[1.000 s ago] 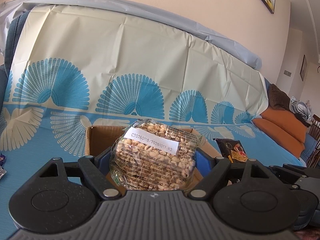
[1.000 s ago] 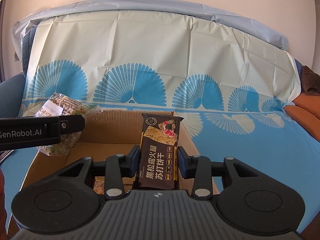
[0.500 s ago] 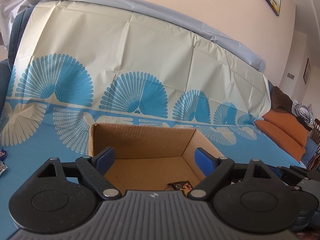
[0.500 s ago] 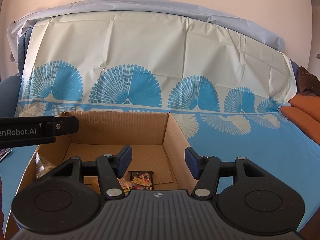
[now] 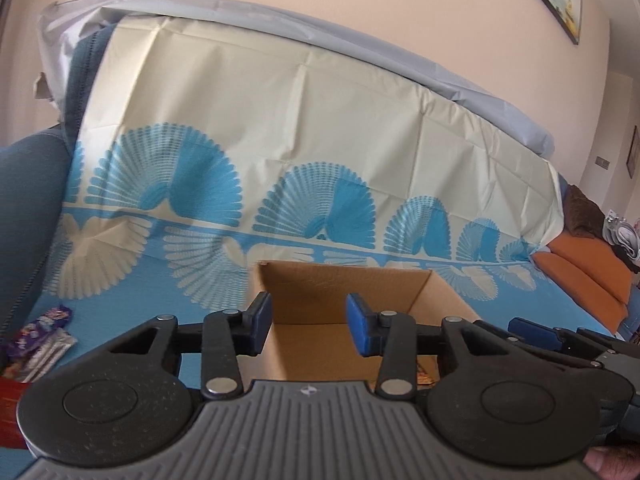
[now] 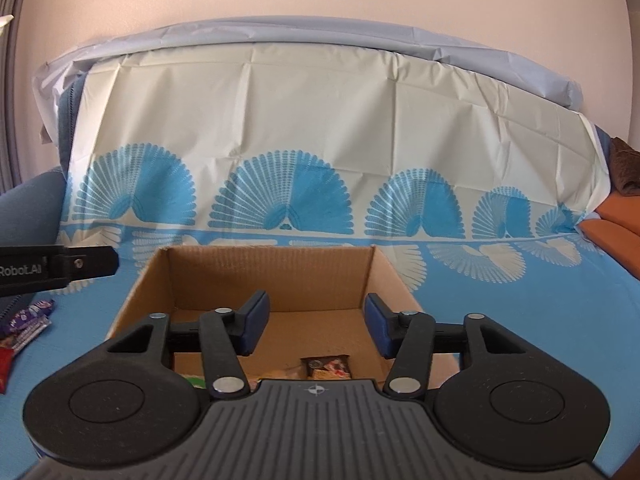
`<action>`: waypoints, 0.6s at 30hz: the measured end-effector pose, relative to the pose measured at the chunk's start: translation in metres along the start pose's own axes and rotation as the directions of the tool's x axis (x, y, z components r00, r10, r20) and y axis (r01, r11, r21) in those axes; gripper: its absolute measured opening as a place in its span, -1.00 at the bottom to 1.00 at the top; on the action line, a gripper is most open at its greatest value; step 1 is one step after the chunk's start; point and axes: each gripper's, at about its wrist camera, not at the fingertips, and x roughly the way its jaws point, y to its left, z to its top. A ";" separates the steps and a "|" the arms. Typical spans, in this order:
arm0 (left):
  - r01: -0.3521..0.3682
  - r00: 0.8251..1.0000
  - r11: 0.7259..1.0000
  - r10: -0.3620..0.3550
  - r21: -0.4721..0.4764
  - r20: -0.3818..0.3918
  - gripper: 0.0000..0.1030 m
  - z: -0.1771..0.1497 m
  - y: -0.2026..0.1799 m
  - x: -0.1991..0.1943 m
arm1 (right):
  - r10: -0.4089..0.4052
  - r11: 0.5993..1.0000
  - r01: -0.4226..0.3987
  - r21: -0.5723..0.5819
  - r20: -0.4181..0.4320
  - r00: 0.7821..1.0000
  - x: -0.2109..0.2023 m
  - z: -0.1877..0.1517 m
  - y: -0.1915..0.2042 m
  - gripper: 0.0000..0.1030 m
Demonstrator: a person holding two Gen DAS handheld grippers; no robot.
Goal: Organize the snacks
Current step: 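Move both open tools back toward the remaining snacks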
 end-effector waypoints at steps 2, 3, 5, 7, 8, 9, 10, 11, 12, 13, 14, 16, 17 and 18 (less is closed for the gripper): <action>-0.044 0.999 0.999 0.044 -0.005 -0.012 -0.14 0.005 0.016 -0.010 | 0.033 0.999 -0.033 0.006 0.005 0.999 -0.001 0.001 0.007 -0.25; -0.062 0.998 0.998 0.061 -0.009 -0.017 -0.14 0.006 0.025 -0.016 | 0.053 0.999 -0.053 0.010 0.009 0.999 -0.002 0.002 0.011 -0.28; -0.098 0.995 0.995 0.098 -0.004 -0.026 -0.14 0.006 0.041 -0.027 | 0.089 0.996 -0.089 0.015 0.019 0.996 -0.004 0.003 0.018 -0.35; -0.146 0.989 0.989 0.146 0.025 -0.031 -0.14 0.002 0.058 -0.034 | 0.119 0.993 -0.120 0.016 0.027 0.993 -0.007 0.004 0.026 -0.35; -0.169 0.985 0.985 0.170 0.039 -0.033 -0.14 -0.001 0.066 -0.035 | 0.133 0.991 -0.133 0.017 0.028 0.991 -0.007 0.004 0.030 -0.35; -0.199 0.979 0.978 0.201 0.056 -0.036 -0.14 -0.005 0.075 -0.035 | 0.147 0.989 -0.147 0.017 0.026 0.989 -0.008 0.004 0.034 -0.35; -0.233 0.971 0.970 0.236 0.073 -0.039 -0.14 -0.010 0.084 -0.033 | 0.160 0.987 -0.161 0.015 0.023 0.987 -0.008 0.003 0.037 -0.35; -0.272 0.960 0.958 0.277 0.086 -0.043 -0.14 -0.016 0.093 -0.031 | 0.172 0.985 -0.172 0.010 0.020 0.985 -0.008 0.002 0.041 -0.35; -0.312 0.947 0.946 0.317 0.081 -0.056 -0.14 -0.022 0.103 -0.026 | 0.182 0.983 -0.183 0.003 0.017 0.983 -0.008 0.001 0.045 -0.35; -0.350 0.931 0.935 0.354 0.056 -0.090 -0.12 -0.026 0.116 -0.020 | 0.193 0.981 -0.193 -0.005 0.014 0.981 -0.008 0.001 0.049 -0.35; -0.379 0.917 0.924 0.382 0.044 -0.114 -0.11 -0.028 0.125 -0.013 | 0.203 0.979 -0.203 -0.012 0.012 0.979 -0.009 0.000 0.052 -0.35; -0.456 0.879 0.885 0.465 0.095 -0.105 0.08 -0.033 0.135 -0.002 | 0.215 0.976 -0.215 -0.028 0.008 0.977 -0.010 -0.002 0.058 -0.35; -0.490 0.857 0.862 0.504 0.130 -0.110 0.14 -0.035 0.140 0.006 | 0.219 0.975 -0.219 -0.032 0.005 0.976 -0.010 -0.003 0.059 -0.35; -0.515 0.834 0.843 0.535 0.155 -0.135 0.24 -0.037 0.146 0.017 | 0.224 0.974 -0.224 -0.034 0.000 0.975 -0.009 -0.004 0.061 -0.35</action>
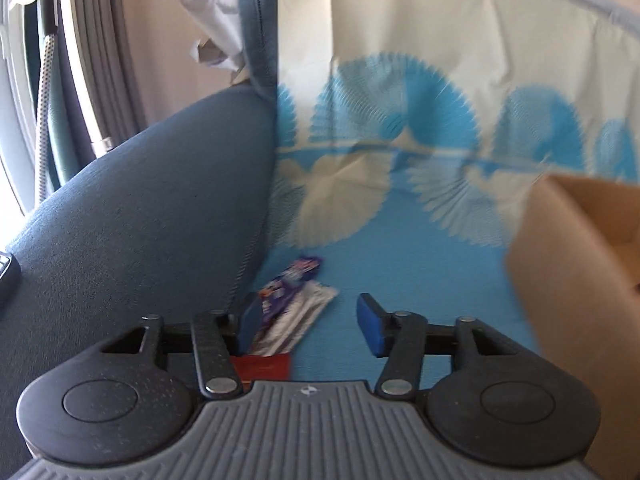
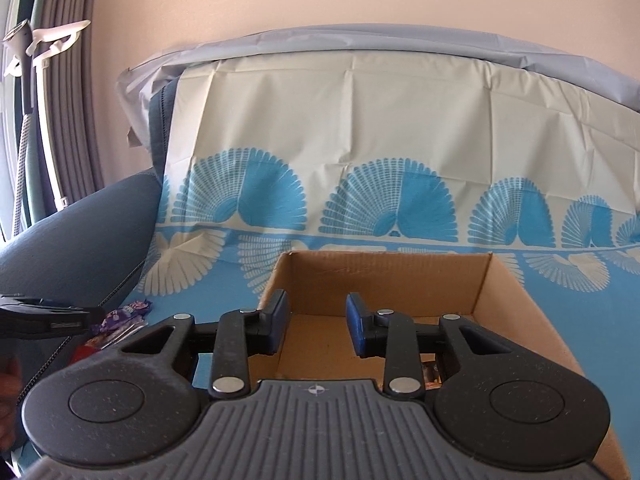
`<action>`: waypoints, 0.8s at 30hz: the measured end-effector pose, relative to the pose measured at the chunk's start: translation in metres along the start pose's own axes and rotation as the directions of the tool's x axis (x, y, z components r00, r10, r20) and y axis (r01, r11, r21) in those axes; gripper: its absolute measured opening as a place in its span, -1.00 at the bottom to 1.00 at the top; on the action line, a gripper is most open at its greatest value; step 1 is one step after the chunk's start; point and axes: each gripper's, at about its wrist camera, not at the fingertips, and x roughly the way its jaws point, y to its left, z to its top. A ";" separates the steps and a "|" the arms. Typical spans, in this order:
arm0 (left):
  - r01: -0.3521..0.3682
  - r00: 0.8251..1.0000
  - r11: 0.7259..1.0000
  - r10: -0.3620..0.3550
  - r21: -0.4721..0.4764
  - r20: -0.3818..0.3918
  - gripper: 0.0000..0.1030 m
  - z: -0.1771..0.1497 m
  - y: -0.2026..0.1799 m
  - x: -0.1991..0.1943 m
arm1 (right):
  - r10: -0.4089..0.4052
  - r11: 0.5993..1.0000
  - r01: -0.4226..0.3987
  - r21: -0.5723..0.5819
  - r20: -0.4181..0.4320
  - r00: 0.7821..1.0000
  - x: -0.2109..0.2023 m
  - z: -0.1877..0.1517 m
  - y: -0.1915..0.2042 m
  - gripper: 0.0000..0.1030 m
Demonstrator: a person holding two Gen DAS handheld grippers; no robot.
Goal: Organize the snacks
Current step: 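Move both open tools back toward the remaining snacks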
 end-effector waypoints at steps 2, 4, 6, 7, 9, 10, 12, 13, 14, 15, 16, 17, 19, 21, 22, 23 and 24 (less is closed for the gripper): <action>-0.046 0.998 0.999 0.047 0.018 -0.044 0.30 0.000 0.001 0.021 | 0.007 1.000 -0.007 -0.002 -0.008 1.000 0.001 -0.002 0.001 -0.35; -0.118 0.991 0.991 0.121 0.057 -0.058 0.44 0.001 0.000 0.038 | 0.010 1.000 -0.010 -0.005 -0.013 1.000 0.001 -0.003 0.001 -0.35; -0.159 0.983 0.980 0.169 0.115 -0.077 0.45 0.001 -0.006 0.055 | 0.011 1.000 -0.012 -0.008 -0.018 1.000 0.002 -0.004 0.000 -0.35; -0.165 0.981 0.975 0.177 0.148 -0.076 0.49 0.001 -0.009 0.061 | 0.012 1.000 -0.012 -0.011 -0.020 1.000 0.003 -0.004 0.000 -0.35; -0.175 0.978 0.962 0.195 0.210 -0.078 0.56 -0.001 -0.018 0.073 | 0.012 1.000 -0.013 -0.015 -0.024 1.000 0.004 -0.004 -0.002 -0.35; -0.179 0.975 0.956 0.204 0.233 -0.086 0.58 -0.002 -0.021 0.078 | 0.011 1.000 -0.011 -0.015 -0.026 1.000 0.006 -0.004 -0.003 -0.35; -0.181 0.971 0.945 0.216 0.271 -0.106 0.58 -0.004 -0.026 0.090 | 0.009 1.000 -0.009 -0.008 -0.033 0.999 0.007 -0.004 -0.006 -0.35; -0.180 0.969 0.943 0.219 0.279 -0.115 0.55 -0.004 -0.027 0.094 | 0.007 1.000 -0.007 -0.005 -0.037 0.999 0.009 -0.003 -0.006 -0.35; -0.169 0.969 0.945 0.211 0.278 -0.128 0.51 -0.005 -0.029 0.098 | 0.007 1.000 -0.007 -0.002 -0.039 0.999 0.010 -0.004 -0.007 -0.35; -0.153 0.968 0.952 0.199 0.266 -0.154 0.33 -0.005 -0.027 0.102 | 0.007 1.000 -0.007 -0.001 -0.040 0.999 0.011 -0.004 -0.007 -0.35; -0.135 0.967 0.965 0.178 0.226 -0.184 0.26 -0.005 -0.022 0.107 | 0.007 1.000 -0.007 -0.002 -0.041 0.999 0.011 -0.004 -0.007 -0.35; -0.124 0.969 0.975 0.159 0.187 -0.190 0.19 -0.004 -0.017 0.108 | 0.007 1.000 -0.007 -0.002 -0.041 0.999 0.011 -0.004 -0.006 -0.35; -0.095 0.970 0.985 0.124 0.144 -0.208 -0.17 -0.002 -0.012 0.109 | 0.010 1.000 -0.010 -0.001 -0.041 0.999 0.011 -0.004 -0.006 -0.35; -0.092 0.969 0.986 0.121 0.140 -0.216 -0.72 -0.001 -0.011 0.109 | 0.012 1.000 -0.012 -0.004 -0.041 0.999 0.011 -0.004 -0.004 -0.35; -0.088 0.968 0.987 0.117 0.135 -0.222 -0.72 -0.001 -0.010 0.108 | 0.014 1.000 -0.014 -0.004 -0.041 0.999 0.011 -0.004 -0.004 -0.35; -0.080 0.968 0.990 0.105 0.118 -0.227 -0.72 0.000 -0.008 0.107 | 0.016 1.000 -0.016 -0.005 -0.040 0.999 0.011 -0.004 -0.004 -0.35; -0.070 0.969 0.993 0.089 0.093 -0.231 -0.74 0.001 -0.005 0.104 | 0.016 1.000 -0.017 -0.006 -0.039 0.999 0.011 -0.004 -0.004 -0.35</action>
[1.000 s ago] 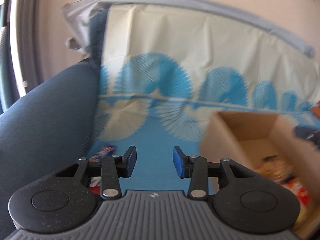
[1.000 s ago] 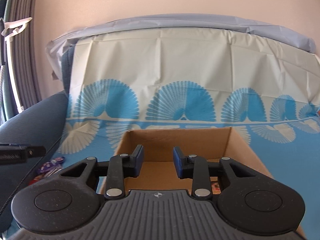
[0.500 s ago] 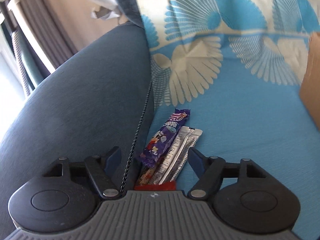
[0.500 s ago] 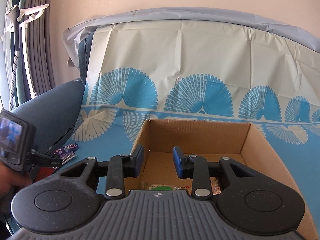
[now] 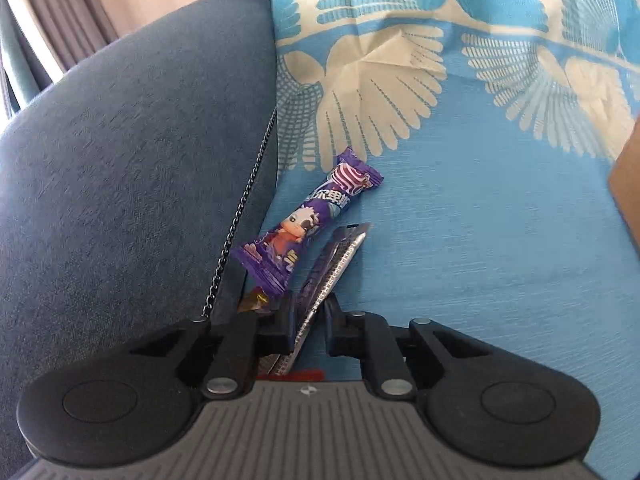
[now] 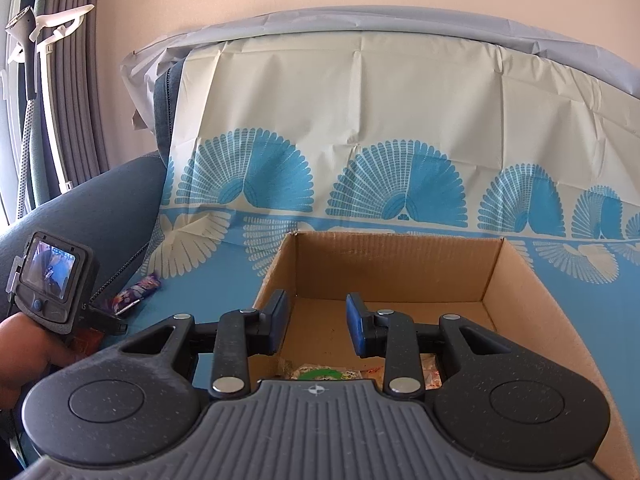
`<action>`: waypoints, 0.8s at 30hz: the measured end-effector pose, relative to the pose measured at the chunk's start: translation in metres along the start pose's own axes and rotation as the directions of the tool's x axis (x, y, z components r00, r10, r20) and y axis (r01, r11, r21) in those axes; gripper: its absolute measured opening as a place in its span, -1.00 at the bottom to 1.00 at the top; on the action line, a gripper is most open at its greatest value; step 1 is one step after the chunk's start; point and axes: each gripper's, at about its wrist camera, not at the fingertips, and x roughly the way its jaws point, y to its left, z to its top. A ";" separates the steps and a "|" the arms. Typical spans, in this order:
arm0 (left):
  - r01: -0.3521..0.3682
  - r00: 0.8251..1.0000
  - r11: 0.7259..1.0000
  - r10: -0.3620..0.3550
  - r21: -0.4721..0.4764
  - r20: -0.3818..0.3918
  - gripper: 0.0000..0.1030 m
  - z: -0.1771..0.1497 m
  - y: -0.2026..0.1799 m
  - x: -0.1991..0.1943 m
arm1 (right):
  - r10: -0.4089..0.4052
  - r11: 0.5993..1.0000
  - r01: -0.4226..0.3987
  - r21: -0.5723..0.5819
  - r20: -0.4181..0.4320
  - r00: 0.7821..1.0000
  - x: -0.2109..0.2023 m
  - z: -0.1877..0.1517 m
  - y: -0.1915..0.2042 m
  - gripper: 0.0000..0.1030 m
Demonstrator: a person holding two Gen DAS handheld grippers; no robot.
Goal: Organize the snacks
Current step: 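Move both open tools back toward the remaining snacks, then grasp the silver stick packet with the left tool while the right approaches the red packet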
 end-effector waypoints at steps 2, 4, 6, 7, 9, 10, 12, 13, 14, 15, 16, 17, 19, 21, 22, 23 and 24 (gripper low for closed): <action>0.032 0.999 0.999 -0.032 -0.030 -0.001 -0.77 0.001 0.004 -0.006 | 0.001 1.000 -0.001 -0.001 0.001 1.000 0.000 0.000 0.000 -0.35; 0.085 0.996 0.995 -0.085 -0.058 0.001 -0.78 0.001 0.006 -0.012 | 0.001 1.000 -0.001 -0.002 0.001 1.000 0.000 0.000 0.000 -0.35; 0.167 0.986 0.982 -0.167 -0.089 0.002 -0.78 0.000 0.007 -0.019 | 0.000 1.000 0.000 -0.005 0.001 1.000 0.000 -0.001 0.000 -0.35; 0.205 0.978 0.974 -0.207 -0.098 -0.002 -0.78 0.001 0.006 -0.021 | 0.001 1.000 -0.001 -0.006 0.001 1.000 0.000 -0.001 0.001 -0.35; 0.301 0.952 0.945 -0.305 -0.128 -0.009 -0.78 0.001 0.004 -0.028 | 0.003 1.000 -0.003 -0.010 0.000 1.000 0.000 -0.001 0.001 -0.35; 0.356 0.932 0.922 -0.363 -0.151 -0.017 -0.78 0.001 0.004 -0.030 | 0.003 1.000 -0.003 -0.012 0.001 1.000 0.000 -0.001 0.002 -0.35; 0.451 0.882 0.869 -0.469 -0.201 -0.047 -0.79 -0.001 0.003 -0.032 | 0.005 1.000 -0.005 -0.014 0.001 1.000 0.001 -0.001 0.003 -0.35; 0.481 0.861 0.849 -0.504 -0.219 -0.061 -0.78 -0.002 0.002 -0.032 | 0.005 1.000 -0.005 -0.015 0.002 1.000 0.001 -0.001 0.004 -0.35; 0.497 0.849 0.836 -0.524 -0.231 -0.067 -0.74 -0.003 0.002 -0.034 | 0.005 1.000 -0.005 -0.016 0.002 1.000 0.001 -0.001 0.004 -0.35; 0.504 0.846 0.831 -0.530 -0.235 -0.061 -0.62 -0.002 0.003 -0.037 | 0.005 1.000 -0.005 -0.017 0.003 1.000 0.001 -0.001 0.005 -0.35; 0.502 0.850 0.833 -0.525 -0.232 -0.044 -0.44 -0.001 0.005 -0.042 | 0.006 1.000 -0.006 -0.017 0.003 1.000 0.001 -0.001 0.005 -0.35; 0.503 0.853 0.833 -0.521 -0.230 -0.022 -0.36 -0.002 0.007 -0.048 | 0.006 1.000 -0.006 -0.015 0.003 1.000 0.001 -0.001 0.006 -0.34; 0.515 0.850 0.822 -0.526 -0.243 0.022 -0.29 -0.006 0.016 -0.060 | 0.010 1.000 -0.010 -0.013 0.004 1.000 0.001 -0.001 0.006 -0.34; 0.518 0.850 0.811 -0.523 -0.272 0.060 -0.29 -0.011 0.028 -0.070 | 0.015 1.000 -0.015 -0.010 0.007 1.000 0.000 0.000 0.008 -0.34; 0.513 0.854 0.809 -0.514 -0.286 0.080 -0.29 -0.012 0.035 -0.074 | 0.018 1.000 -0.018 -0.010 0.009 1.000 0.000 0.000 0.010 -0.34; 0.506 0.859 0.809 -0.502 -0.300 0.095 -0.29 -0.016 0.042 -0.078 | 0.023 1.000 -0.023 -0.010 0.012 1.000 -0.001 0.000 0.011 -0.34; 0.498 0.864 0.807 -0.492 -0.318 0.106 -0.30 -0.019 0.048 -0.081 | 0.031 0.999 -0.031 -0.008 0.016 0.999 -0.002 0.000 0.014 -0.34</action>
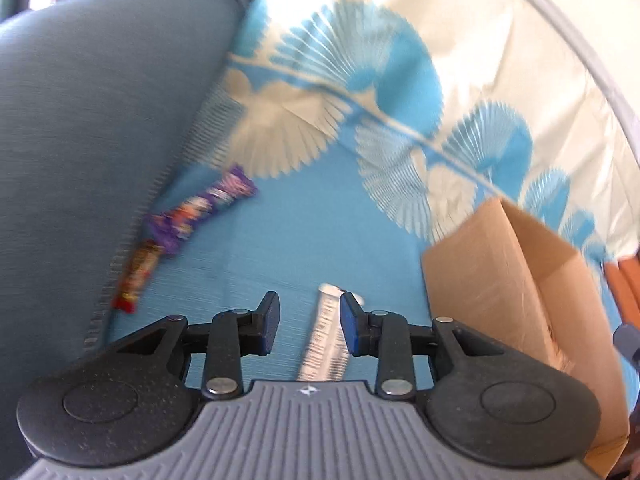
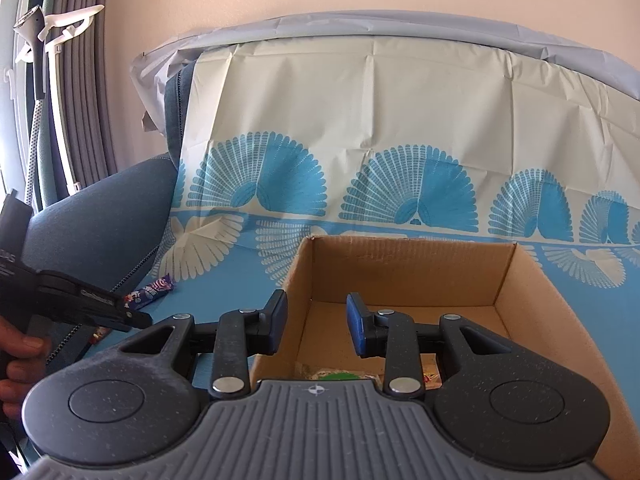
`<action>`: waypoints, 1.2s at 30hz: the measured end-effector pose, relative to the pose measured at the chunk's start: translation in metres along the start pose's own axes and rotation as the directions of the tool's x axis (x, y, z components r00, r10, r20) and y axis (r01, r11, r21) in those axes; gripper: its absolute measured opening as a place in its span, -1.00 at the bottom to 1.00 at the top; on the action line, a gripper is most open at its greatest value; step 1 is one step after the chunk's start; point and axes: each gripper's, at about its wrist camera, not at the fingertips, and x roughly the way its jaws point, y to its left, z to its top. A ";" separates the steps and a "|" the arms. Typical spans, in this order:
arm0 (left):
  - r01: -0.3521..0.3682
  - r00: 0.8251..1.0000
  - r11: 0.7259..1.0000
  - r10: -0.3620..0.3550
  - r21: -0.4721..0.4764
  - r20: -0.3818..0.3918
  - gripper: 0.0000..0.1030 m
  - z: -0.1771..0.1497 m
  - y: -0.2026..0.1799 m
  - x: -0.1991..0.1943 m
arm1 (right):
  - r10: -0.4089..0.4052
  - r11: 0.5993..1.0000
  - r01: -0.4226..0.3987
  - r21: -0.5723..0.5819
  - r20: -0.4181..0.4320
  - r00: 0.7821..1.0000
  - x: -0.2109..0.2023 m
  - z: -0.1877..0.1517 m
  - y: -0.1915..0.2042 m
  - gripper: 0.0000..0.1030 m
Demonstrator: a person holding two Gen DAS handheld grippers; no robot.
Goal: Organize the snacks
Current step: 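Grasp the silver stick packet with the left tool while the right approaches the red packet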
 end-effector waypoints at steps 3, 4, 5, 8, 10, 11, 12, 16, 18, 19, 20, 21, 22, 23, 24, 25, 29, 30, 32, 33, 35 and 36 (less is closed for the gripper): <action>-0.005 0.999 0.997 0.008 -0.080 0.033 -0.32 -0.001 0.017 -0.016 | 0.039 0.999 -0.039 -0.007 0.020 0.999 -0.004 0.000 0.014 -0.34; -0.002 0.999 0.995 0.006 -0.101 0.043 -0.35 0.001 0.022 -0.019 | 0.065 0.998 -0.064 -0.012 0.024 0.998 -0.005 -0.001 0.021 -0.33; -0.004 0.999 0.993 0.010 -0.114 0.049 -0.37 0.001 0.024 -0.022 | 0.097 0.995 -0.096 -0.020 0.025 0.995 -0.005 -0.003 0.031 -0.32; -0.003 0.999 0.993 0.008 -0.118 0.042 -0.39 0.007 0.029 -0.022 | 0.208 0.975 -0.207 -0.082 0.007 0.978 -0.005 -0.013 0.073 -0.32; 0.014 1.000 0.996 -0.014 -0.091 0.006 -0.38 0.007 0.028 -0.016 | 0.265 0.958 -0.268 -0.104 -0.040 0.963 0.000 -0.023 0.097 -0.33; 0.028 0.999 0.997 -0.030 -0.071 -0.021 -0.38 0.006 0.026 -0.012 | 0.273 0.954 -0.280 -0.112 -0.074 0.959 0.005 -0.029 0.108 -0.33; 0.049 0.997 0.998 -0.052 -0.050 -0.057 -0.39 0.004 0.025 -0.006 | 0.268 0.953 -0.279 -0.114 -0.108 0.957 0.011 -0.033 0.115 -0.33; 0.101 0.979 0.993 -0.087 0.067 -0.185 -0.33 -0.006 0.003 0.020 | 0.206 0.970 -0.232 -0.075 -0.257 0.944 0.042 -0.050 0.122 -0.33; 0.094 0.975 0.984 -0.061 0.149 -0.212 -0.30 -0.008 -0.009 0.030 | 0.177 0.978 -0.201 -0.047 -0.313 0.933 0.054 -0.056 0.119 -0.32; 0.087 0.974 0.980 -0.045 0.181 -0.221 -0.28 -0.010 -0.014 0.034 | 0.169 0.981 -0.190 -0.032 -0.333 0.928 0.058 -0.058 0.118 -0.28; 0.081 0.973 0.975 -0.034 0.205 -0.226 -0.25 -0.010 -0.017 0.037 | 0.165 0.983 -0.183 -0.020 -0.349 0.922 0.061 -0.062 0.117 -0.20; 0.077 0.973 0.972 -0.024 0.222 -0.229 -0.19 -0.012 -0.020 0.040 | 0.162 0.984 -0.179 -0.013 -0.361 0.918 0.063 -0.063 0.116 -0.17; 0.074 0.972 0.970 -0.019 0.232 -0.232 -0.14 -0.014 -0.022 0.043 | 0.157 0.985 -0.174 -0.011 -0.368 0.916 0.065 -0.064 0.117 -0.16; 0.075 0.971 0.969 -0.016 0.238 -0.239 -0.12 -0.014 -0.024 0.046 | 0.152 0.986 -0.169 -0.012 -0.375 0.915 0.066 -0.066 0.117 -0.12; 0.075 0.969 0.967 -0.013 0.242 -0.246 -0.10 -0.015 -0.025 0.049 | 0.149 0.986 -0.166 -0.011 -0.379 0.913 0.066 -0.066 0.117 -0.09; 0.072 0.968 0.966 -0.008 0.248 -0.251 -0.10 -0.015 -0.026 0.051 | 0.146 0.987 -0.163 -0.012 -0.383 0.912 0.067 -0.066 0.118 -0.03; 0.042 0.960 0.955 0.043 0.293 -0.278 -0.10 -0.021 -0.030 0.062 | 0.139 0.988 -0.154 -0.007 -0.396 0.908 0.071 -0.064 0.117 0.02; 0.026 0.956 0.950 0.066 0.310 -0.284 -0.11 -0.023 -0.029 0.063 | 0.138 0.988 -0.153 -0.005 -0.400 0.906 0.072 -0.065 0.117 0.04; -0.004 0.955 0.944 0.102 0.331 -0.278 -0.26 -0.024 -0.028 0.063 | 0.137 0.988 -0.152 -0.003 -0.409 0.902 0.074 -0.064 0.117 0.10; -0.021 0.955 0.944 0.116 0.328 -0.272 -0.32 -0.023 -0.025 0.062 | 0.138 0.988 -0.152 -0.002 -0.414 0.900 0.077 -0.063 0.117 0.11; -0.049 0.956 0.951 0.134 0.305 -0.262 -0.37 -0.021 -0.016 0.059 | 0.140 0.988 -0.154 0.002 -0.418 0.897 0.079 -0.064 0.118 0.12; -0.060 0.956 0.955 0.139 0.291 -0.260 -0.38 -0.020 -0.012 0.058 | 0.140 0.988 -0.153 0.004 -0.419 0.897 0.081 -0.064 0.118 0.13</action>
